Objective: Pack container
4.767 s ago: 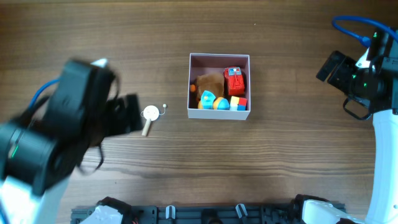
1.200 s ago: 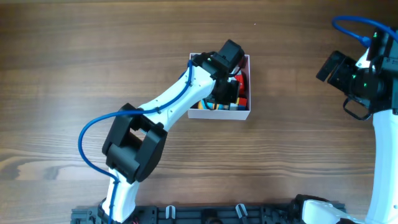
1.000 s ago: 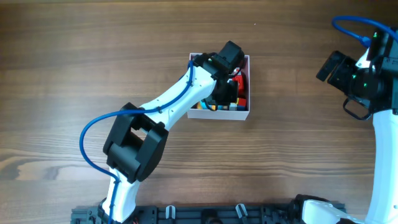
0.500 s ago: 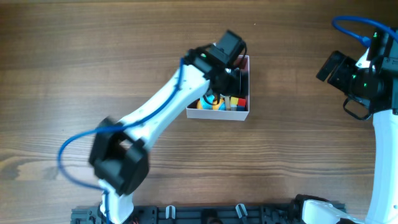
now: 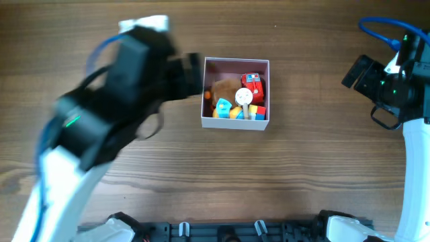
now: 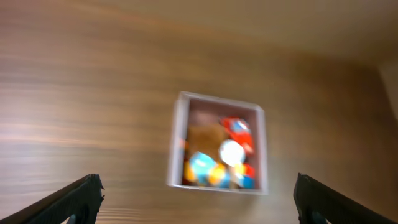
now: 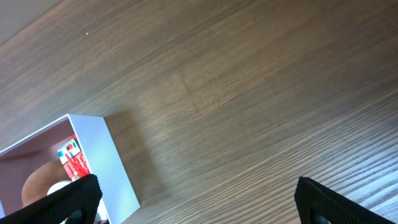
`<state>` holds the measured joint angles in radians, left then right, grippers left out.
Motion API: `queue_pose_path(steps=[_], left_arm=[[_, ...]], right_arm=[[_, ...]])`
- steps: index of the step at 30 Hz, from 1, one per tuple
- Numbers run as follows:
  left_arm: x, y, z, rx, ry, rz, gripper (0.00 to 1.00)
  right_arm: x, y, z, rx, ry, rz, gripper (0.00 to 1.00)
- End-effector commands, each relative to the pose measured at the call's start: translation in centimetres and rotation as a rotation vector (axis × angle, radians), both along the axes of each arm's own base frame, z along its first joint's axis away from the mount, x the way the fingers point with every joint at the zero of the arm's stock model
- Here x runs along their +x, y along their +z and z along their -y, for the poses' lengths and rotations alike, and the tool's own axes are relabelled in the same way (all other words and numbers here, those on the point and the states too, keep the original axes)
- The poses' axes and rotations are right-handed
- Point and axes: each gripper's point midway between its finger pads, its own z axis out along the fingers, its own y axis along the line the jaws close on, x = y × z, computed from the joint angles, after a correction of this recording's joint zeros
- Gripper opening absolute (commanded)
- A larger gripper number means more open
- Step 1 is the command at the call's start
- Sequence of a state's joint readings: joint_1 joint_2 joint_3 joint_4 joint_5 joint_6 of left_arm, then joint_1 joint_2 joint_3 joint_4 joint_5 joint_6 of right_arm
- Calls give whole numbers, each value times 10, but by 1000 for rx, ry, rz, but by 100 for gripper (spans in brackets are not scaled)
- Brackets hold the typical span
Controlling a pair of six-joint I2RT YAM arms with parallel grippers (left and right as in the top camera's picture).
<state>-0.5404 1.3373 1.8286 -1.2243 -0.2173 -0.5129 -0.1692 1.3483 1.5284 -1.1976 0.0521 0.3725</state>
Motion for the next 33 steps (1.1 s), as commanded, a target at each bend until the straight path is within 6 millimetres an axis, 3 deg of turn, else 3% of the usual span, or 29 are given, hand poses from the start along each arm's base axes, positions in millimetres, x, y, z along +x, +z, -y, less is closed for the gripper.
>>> queue_pose_path(steps=[1,4,9,22,26,33], left_arm=[[-23,35,-81,93,237,132,100],[-42,44,-115,109,336,157,100],[-62,44,-142,120,415,143,100],[-67,39,-145,133,420,119,100],[-67,39,-145,133,420,119,100],[-67,39,-145,133,420,119,100]], right_arm=[[2,0,-1,7,7,1,100],[2,0,-1,6,8,1,100],[2,0,-1,7,7,1,100],[2,1,-1,6,8,5,100],[-10,26,-7,-9,21,92,100],[-63,92,-17,-50,28,339,100]])
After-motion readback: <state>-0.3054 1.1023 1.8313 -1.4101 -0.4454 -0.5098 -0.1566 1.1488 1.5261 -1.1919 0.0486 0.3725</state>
